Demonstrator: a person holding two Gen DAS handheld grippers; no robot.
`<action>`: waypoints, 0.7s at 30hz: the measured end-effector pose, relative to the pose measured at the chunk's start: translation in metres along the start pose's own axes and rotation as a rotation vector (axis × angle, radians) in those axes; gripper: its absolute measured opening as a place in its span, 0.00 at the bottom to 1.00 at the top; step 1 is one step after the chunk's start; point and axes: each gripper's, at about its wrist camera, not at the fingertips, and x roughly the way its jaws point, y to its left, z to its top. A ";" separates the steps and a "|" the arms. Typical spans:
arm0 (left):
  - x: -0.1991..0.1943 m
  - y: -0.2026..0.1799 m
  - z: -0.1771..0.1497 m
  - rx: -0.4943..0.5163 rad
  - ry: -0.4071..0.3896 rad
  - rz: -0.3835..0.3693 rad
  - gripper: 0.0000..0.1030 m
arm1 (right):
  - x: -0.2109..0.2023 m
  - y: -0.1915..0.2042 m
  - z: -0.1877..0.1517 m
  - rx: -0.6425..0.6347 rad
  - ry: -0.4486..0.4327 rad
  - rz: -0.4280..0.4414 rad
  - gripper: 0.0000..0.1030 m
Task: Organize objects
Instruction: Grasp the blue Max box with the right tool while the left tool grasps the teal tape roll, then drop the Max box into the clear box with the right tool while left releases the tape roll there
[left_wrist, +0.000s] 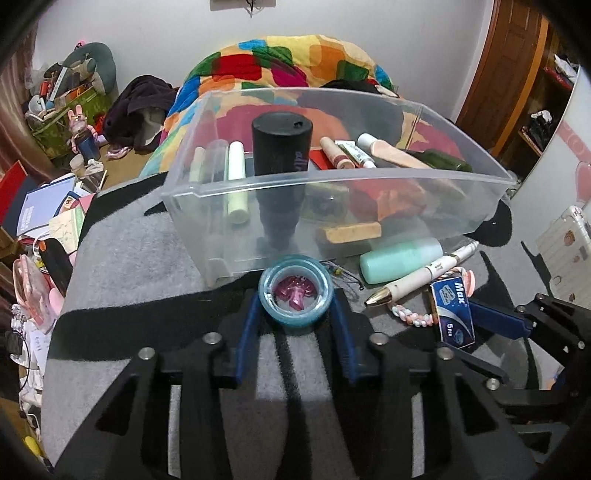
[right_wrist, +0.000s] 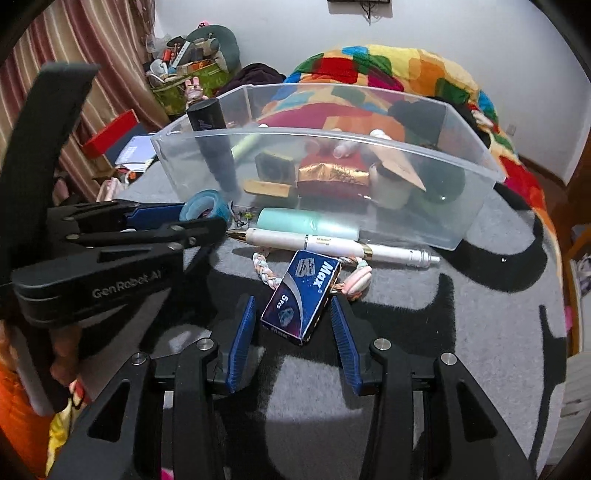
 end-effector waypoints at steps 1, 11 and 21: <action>-0.001 0.001 -0.001 -0.005 -0.008 0.003 0.37 | 0.000 0.001 0.000 -0.004 -0.002 -0.007 0.37; -0.035 0.009 -0.014 -0.036 -0.085 -0.040 0.37 | -0.012 -0.019 -0.004 0.052 -0.014 0.032 0.24; -0.066 -0.007 -0.017 -0.002 -0.148 -0.071 0.37 | -0.039 -0.026 -0.008 0.042 -0.078 0.031 0.22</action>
